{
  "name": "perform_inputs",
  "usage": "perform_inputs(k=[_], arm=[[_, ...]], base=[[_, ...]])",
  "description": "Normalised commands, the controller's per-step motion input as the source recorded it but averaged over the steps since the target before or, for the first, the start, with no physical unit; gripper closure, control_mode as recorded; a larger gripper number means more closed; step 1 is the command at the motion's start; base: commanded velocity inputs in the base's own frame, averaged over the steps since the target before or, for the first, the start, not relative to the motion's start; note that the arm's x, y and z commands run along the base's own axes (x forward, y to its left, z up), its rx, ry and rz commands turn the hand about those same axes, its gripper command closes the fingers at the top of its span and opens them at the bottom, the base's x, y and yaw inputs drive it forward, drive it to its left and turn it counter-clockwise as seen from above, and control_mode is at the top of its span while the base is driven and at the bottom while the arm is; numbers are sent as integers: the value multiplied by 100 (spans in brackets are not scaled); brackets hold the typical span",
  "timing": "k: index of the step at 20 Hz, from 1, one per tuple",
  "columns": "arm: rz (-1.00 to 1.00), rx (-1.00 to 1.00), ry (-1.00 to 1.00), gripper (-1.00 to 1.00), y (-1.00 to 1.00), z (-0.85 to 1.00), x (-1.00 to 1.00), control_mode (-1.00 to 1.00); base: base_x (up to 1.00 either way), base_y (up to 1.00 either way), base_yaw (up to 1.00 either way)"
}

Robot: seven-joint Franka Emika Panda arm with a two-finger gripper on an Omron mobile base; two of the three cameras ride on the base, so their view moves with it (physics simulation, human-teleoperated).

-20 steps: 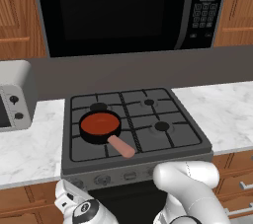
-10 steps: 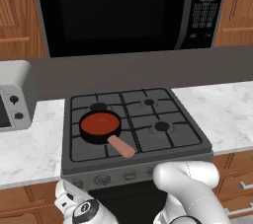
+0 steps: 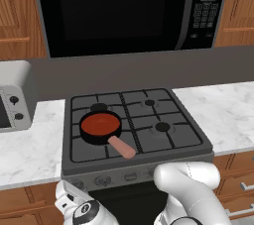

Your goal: Wait until the marinara sauce is simmered to a deep red color and then turn off the stove.

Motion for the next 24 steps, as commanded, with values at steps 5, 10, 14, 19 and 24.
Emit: perform_inputs(k=[5,10,14,19,24], arm=[[0,0,0,-100,0,0,0,-100],[0,0,0,-100,0,0,0,-100],[0,0,0,-100,0,0,0,-100],[0,0,0,-100,0,0,0,-100],[0,0,0,-100,0,0,0,-100]], base=[[0,0,0],[0,0,0],[0,0,0],[0,0,0],[0,0,0]])
